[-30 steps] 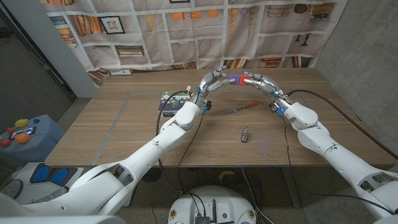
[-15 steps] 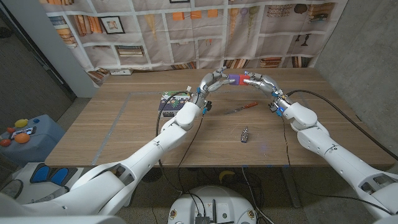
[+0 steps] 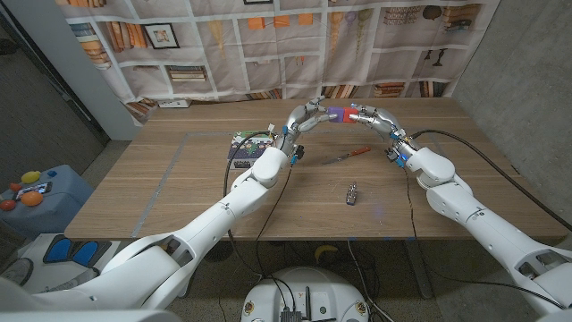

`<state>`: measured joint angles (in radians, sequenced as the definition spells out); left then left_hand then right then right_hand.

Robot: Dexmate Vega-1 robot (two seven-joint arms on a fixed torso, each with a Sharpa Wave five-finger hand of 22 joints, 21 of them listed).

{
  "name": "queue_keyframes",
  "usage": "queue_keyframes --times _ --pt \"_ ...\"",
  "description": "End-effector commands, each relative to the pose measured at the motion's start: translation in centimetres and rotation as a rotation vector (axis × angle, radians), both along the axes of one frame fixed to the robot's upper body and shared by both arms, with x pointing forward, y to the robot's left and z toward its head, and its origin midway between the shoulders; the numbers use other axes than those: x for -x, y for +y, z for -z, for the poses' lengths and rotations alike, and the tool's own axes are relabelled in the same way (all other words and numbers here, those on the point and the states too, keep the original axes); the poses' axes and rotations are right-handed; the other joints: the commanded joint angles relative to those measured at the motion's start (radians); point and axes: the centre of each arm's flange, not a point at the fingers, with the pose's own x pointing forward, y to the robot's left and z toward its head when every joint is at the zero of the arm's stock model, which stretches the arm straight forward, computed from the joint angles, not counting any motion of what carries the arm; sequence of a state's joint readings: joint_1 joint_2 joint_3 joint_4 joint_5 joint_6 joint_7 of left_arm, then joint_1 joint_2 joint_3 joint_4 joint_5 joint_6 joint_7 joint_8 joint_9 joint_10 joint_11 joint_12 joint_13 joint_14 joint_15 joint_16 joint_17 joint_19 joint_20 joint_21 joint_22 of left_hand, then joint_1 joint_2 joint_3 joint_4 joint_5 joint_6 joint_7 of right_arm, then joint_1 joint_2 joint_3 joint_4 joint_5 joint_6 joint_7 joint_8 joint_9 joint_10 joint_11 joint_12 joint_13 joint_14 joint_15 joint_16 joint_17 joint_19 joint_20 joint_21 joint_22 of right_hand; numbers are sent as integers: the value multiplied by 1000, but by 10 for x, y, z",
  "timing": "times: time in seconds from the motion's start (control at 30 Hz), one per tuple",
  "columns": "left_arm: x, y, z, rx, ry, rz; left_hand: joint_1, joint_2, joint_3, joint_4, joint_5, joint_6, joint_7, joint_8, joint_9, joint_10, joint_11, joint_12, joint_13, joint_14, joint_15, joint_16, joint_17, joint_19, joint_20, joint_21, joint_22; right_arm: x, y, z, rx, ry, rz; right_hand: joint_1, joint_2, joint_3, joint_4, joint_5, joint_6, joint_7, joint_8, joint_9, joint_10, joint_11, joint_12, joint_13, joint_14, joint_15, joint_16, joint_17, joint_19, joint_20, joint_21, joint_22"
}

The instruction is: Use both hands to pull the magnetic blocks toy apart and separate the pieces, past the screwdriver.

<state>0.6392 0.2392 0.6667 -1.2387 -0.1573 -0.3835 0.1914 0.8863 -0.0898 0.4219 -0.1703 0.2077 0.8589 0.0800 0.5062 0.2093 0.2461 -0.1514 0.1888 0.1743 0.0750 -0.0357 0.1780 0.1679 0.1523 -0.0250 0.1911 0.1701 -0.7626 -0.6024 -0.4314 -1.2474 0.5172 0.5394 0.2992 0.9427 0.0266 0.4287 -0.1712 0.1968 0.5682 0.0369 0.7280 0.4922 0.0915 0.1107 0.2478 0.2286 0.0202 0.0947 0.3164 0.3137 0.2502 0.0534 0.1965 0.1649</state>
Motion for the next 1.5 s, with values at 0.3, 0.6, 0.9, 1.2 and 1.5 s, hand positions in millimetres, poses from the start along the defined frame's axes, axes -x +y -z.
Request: queue_keyframes --times 0.3,0.6,0.9,1.2,1.5 --pt "-3 2 -1 9 3 -3 85 88 -7 0 5 164 -152 64 34 6 2 3 2 6 -17 2 3 -1 4 5 6 -2 -6 -1 -18 6 24 36 14 -7 0 5 94 -83 104 83 16 -1 0 1 10 -2 13 12 16 0 5 5" --pt "0 8 -4 7 0 -18 86 89 -9 0 5 163 -152 64 34 7 2 3 2 6 -17 2 3 -2 5 5 6 -4 -11 -3 -14 11 30 41 15 -11 1 5 89 -84 108 81 16 -1 -3 1 10 -3 14 16 17 0 4 5" --pt "5 20 -10 -20 2 -63 87 90 -11 0 5 163 -153 65 34 5 2 3 2 6 -16 2 3 -2 5 4 6 -3 -21 -9 9 17 61 42 15 -15 3 5 86 -81 111 77 15 -3 -6 0 7 -3 14 20 16 1 2 5" --pt "13 30 -19 -95 -14 -125 88 91 -14 1 5 156 -153 62 33 5 3 3 2 5 -14 2 3 -1 8 5 6 0 -29 -14 44 21 111 45 17 -19 4 5 83 -84 114 73 16 -5 -8 0 3 -2 14 23 15 2 1 5" --pt "26 39 -29 -182 -27 -206 88 92 -16 2 6 153 -148 61 33 4 4 2 2 5 -12 2 3 3 13 6 6 5 -33 -17 72 10 157 50 21 -21 4 6 81 -87 118 69 15 -7 -11 -1 1 -7 14 27 16 -2 0 5"
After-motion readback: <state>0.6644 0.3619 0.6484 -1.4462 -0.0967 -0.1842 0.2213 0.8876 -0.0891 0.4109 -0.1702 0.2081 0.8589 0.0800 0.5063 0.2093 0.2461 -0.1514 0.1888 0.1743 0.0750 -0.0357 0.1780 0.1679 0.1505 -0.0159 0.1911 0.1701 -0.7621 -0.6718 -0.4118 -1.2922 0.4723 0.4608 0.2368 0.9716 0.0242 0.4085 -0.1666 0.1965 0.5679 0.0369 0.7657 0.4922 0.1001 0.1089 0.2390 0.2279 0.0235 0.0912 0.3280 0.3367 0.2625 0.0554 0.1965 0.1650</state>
